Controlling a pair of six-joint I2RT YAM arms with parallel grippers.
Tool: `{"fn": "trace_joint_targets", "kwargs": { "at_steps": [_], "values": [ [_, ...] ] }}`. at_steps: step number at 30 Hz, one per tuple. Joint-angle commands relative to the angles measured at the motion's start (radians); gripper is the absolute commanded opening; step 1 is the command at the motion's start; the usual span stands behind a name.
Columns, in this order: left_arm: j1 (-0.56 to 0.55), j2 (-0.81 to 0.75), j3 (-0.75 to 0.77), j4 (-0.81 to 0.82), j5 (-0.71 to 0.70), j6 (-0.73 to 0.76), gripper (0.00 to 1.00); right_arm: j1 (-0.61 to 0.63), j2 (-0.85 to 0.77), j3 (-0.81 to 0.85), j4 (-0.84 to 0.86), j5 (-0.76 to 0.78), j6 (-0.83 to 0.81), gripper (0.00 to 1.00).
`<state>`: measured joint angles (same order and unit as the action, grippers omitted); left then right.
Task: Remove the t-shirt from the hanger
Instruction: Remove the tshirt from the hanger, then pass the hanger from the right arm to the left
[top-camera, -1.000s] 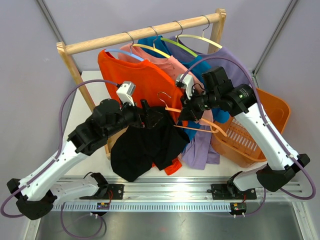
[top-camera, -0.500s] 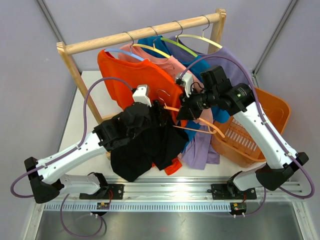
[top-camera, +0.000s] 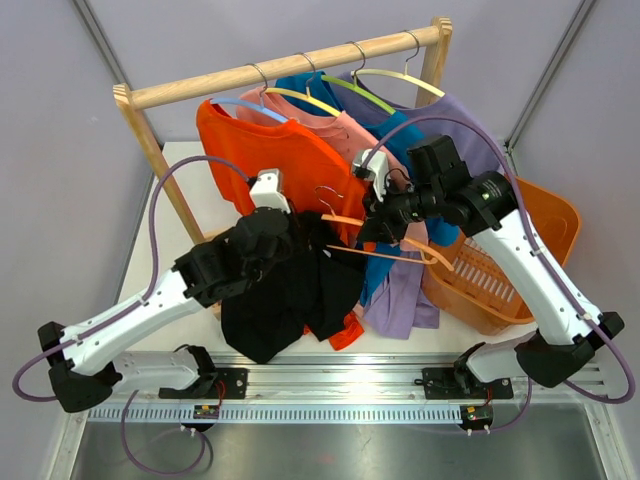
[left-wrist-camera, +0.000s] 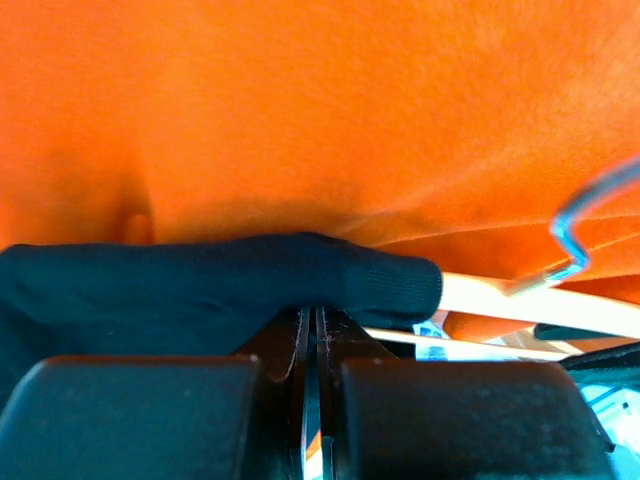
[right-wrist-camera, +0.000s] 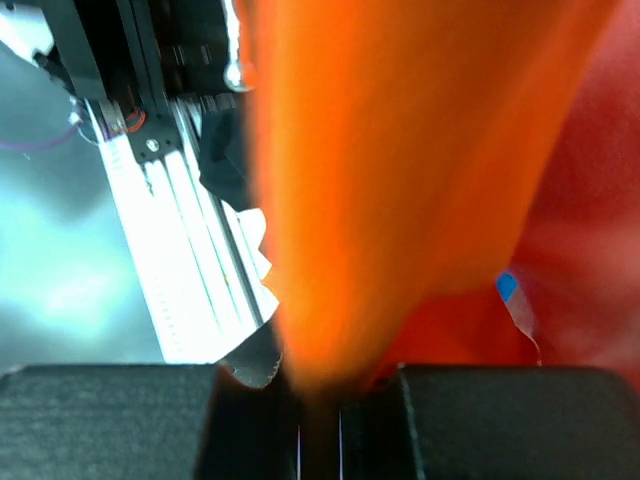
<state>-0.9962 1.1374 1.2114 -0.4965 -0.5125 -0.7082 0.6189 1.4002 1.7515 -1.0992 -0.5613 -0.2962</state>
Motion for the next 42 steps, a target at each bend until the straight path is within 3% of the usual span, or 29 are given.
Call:
{"fn": "trace_joint_targets", "kwargs": {
  "at_steps": [1, 9, 19, 31, 37, 39, 41, 42],
  "values": [
    [0.001, -0.106, 0.010, -0.032, -0.121, 0.006, 0.00, -0.002, -0.078, -0.004, -0.014, -0.012, -0.138, 0.00],
    [0.060, -0.237, -0.128, -0.139, -0.130, -0.031, 0.00, -0.047, -0.182, -0.083, -0.082, -0.064, -0.366, 0.00],
    [0.185, -0.287, -0.191, -0.159, -0.035, 0.013, 0.00, -0.096, -0.280, -0.130, -0.139, -0.127, -0.481, 0.00],
    [0.257, -0.284, -0.243, -0.140, 0.152, 0.065, 0.00, -0.117, -0.337, -0.038, -0.024, -0.192, -0.373, 0.00],
    [0.260, -0.337, -0.303, -0.054, 0.254, 0.107, 0.00, -0.117, -0.314, -0.004, 0.019, -0.158, -0.305, 0.00],
    [0.260, -0.370, -0.337, 0.011, 0.308, 0.134, 0.04, -0.119, -0.296, 0.002, 0.027, -0.144, -0.279, 0.00],
    [0.260, -0.393, -0.366, 0.050, 0.405, 0.186, 0.15, -0.119, -0.285, 0.005, 0.032, -0.137, -0.268, 0.00],
    [0.260, -0.407, -0.371, 0.064, 0.437, 0.203, 0.31, -0.117, -0.271, 0.009, 0.029, -0.137, -0.261, 0.00]
  ]
}}
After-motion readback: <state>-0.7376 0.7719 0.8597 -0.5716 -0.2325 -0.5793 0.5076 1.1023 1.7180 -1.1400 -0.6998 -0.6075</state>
